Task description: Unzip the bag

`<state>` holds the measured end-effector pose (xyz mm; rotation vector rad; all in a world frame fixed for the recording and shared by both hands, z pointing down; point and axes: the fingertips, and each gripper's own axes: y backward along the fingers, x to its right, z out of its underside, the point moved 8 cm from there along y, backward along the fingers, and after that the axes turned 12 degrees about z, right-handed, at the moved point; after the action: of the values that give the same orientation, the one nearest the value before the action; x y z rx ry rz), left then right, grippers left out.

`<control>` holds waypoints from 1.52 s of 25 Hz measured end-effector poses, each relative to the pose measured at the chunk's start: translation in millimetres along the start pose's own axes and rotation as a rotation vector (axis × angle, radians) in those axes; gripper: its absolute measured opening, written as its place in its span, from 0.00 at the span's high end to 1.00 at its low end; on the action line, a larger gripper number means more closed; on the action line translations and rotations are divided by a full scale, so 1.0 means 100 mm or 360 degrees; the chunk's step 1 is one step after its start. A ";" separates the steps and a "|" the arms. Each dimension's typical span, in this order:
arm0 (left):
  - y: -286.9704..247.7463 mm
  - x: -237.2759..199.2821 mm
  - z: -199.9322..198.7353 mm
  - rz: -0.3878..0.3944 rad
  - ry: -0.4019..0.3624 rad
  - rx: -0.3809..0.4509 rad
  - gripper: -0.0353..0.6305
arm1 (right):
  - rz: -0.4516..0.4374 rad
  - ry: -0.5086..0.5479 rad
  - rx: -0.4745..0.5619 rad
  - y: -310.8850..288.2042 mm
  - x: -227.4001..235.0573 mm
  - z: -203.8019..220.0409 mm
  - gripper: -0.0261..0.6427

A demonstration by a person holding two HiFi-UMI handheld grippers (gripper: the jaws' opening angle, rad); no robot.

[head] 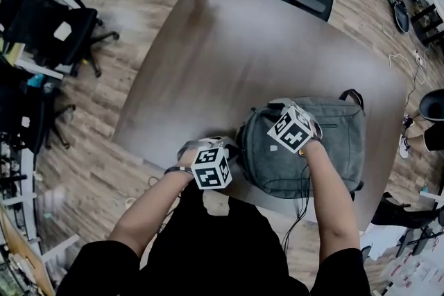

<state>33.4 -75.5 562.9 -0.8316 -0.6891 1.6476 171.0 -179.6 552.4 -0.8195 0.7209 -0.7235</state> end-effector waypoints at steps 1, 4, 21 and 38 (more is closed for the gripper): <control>0.00 0.03 0.00 -0.0003 0.0006 0.0004 0.92 | 0.0015 -0.0028 -0.0007 -0.01 0.03 0.00 0.73; -0.01 0.08 0.00 -0.0019 0.0020 0.0009 0.92 | 0.0064 -0.0134 -0.0034 -0.06 0.13 0.00 0.73; -0.11 0.32 0.00 -0.0013 0.0158 0.0122 0.91 | 0.0311 -0.0652 -0.0091 -0.24 0.61 -0.01 0.73; -0.20 0.36 -0.08 0.0010 0.0219 0.0212 0.91 | 0.0460 -0.0914 -0.0089 -0.34 0.83 0.06 0.74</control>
<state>46.5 -35.7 568.1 -0.8426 -0.4765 1.6065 211.7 -259.8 560.3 -0.8959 0.3276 -0.1865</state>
